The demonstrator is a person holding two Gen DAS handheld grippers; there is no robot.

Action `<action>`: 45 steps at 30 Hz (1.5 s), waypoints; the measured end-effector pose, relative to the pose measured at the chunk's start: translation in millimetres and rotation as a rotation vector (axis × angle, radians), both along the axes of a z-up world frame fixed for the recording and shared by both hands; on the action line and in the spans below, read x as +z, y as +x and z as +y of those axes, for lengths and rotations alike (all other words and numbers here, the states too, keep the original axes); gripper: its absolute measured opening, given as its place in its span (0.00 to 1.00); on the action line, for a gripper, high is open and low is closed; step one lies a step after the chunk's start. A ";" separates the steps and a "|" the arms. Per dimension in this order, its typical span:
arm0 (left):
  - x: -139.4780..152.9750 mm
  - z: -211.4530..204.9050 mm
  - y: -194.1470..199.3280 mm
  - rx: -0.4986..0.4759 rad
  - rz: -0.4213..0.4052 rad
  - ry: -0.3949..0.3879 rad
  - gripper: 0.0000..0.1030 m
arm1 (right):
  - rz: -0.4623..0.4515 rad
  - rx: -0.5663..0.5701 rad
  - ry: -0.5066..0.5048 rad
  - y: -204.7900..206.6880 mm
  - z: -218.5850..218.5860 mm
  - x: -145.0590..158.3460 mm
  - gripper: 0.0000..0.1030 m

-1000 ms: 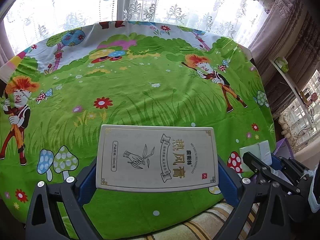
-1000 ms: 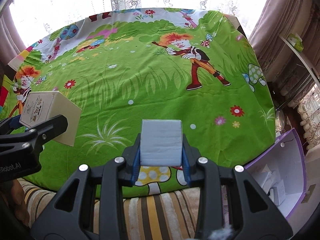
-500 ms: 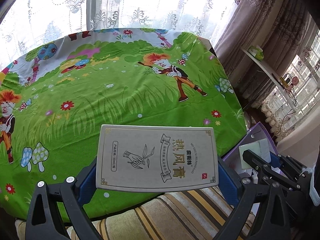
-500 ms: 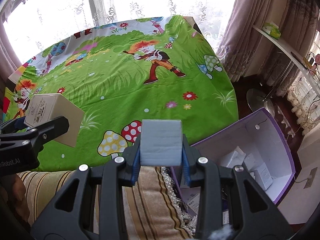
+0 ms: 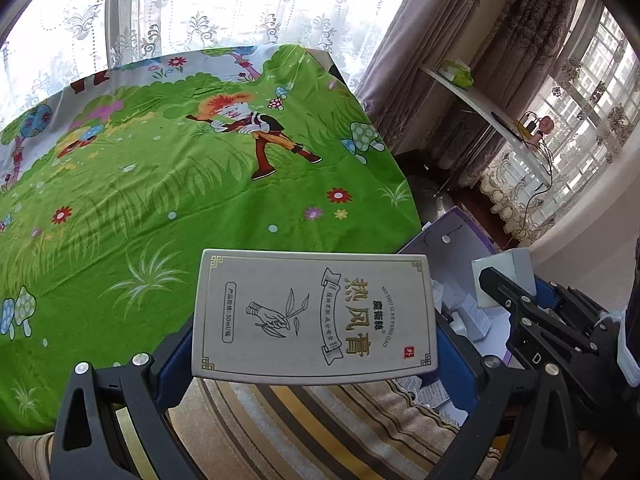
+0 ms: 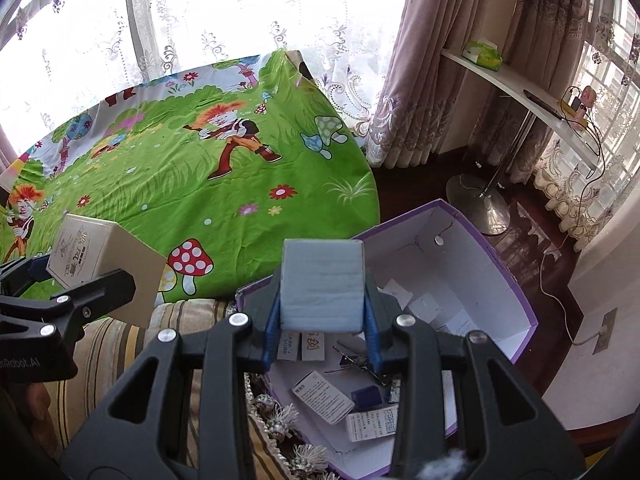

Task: Organize rigid objects

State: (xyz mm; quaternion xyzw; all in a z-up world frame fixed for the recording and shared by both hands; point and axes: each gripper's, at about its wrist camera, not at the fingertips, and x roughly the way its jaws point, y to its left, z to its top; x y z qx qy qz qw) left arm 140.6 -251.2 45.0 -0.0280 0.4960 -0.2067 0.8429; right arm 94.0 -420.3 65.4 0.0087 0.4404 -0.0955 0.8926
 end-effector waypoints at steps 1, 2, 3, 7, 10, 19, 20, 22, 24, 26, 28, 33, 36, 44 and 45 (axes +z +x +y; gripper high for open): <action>-1.0 -5.8 -1.5 -0.012 0.007 -0.004 0.98 | -0.001 -0.010 -0.004 -2.1 -4.9 0.0 0.37; -2.0 -11.8 -3.1 -0.024 0.012 -0.005 0.98 | -0.003 -0.020 -0.008 -4.8 -10.2 0.1 0.37; -3.2 -17.7 -4.5 -0.038 0.017 -0.005 0.98 | -0.005 -0.030 -0.014 -6.8 -14.9 0.2 0.37; -9.0 -38.8 -7.0 -0.077 0.050 -0.018 0.98 | -0.005 -0.071 -0.023 -14.5 -34.7 -0.5 0.37; -11.8 -52.6 -9.2 -0.100 0.064 -0.028 0.98 | -0.001 -0.098 -0.025 -17.8 -48.1 -1.7 0.37; -22.5 -84.5 -9.1 -0.156 0.113 -0.049 1.00 | 0.014 -0.154 -0.016 -23.9 -77.3 -7.0 0.41; -23.5 -85.8 -9.0 -0.157 0.118 -0.051 1.00 | 0.013 -0.161 -0.013 -24.6 -80.0 -7.3 0.43; -25.0 -85.6 -9.4 -0.155 0.129 -0.065 1.00 | 0.012 -0.169 -0.015 -25.8 -83.7 -6.9 0.58; -26.0 -83.8 -9.6 -0.149 0.139 -0.074 1.00 | 0.007 -0.170 -0.019 -27.8 -85.2 -6.1 0.65; -26.8 -82.1 -9.9 -0.142 0.148 -0.081 1.00 | 0.010 -0.169 -0.023 -29.2 -85.2 -5.8 0.65; -27.0 -79.5 -11.9 -0.140 0.160 -0.096 1.00 | 0.015 -0.166 -0.021 -30.7 -84.7 -5.2 0.66; -26.1 -71.8 -28.7 -0.145 0.184 -0.101 1.00 | 0.025 -0.143 -0.040 -40.3 -78.6 -1.2 0.66; -28.5 -63.5 -43.9 -0.129 0.232 -0.144 1.00 | 0.028 -0.142 -0.054 -52.0 -75.8 2.7 0.67; -30.2 -55.9 -68.2 -0.115 0.239 -0.152 1.00 | 0.048 -0.134 -0.084 -88.5 -64.0 7.4 0.68; -31.3 -57.4 -69.4 -0.119 0.235 -0.140 1.00 | 0.050 -0.135 -0.085 -92.3 -62.7 7.3 0.68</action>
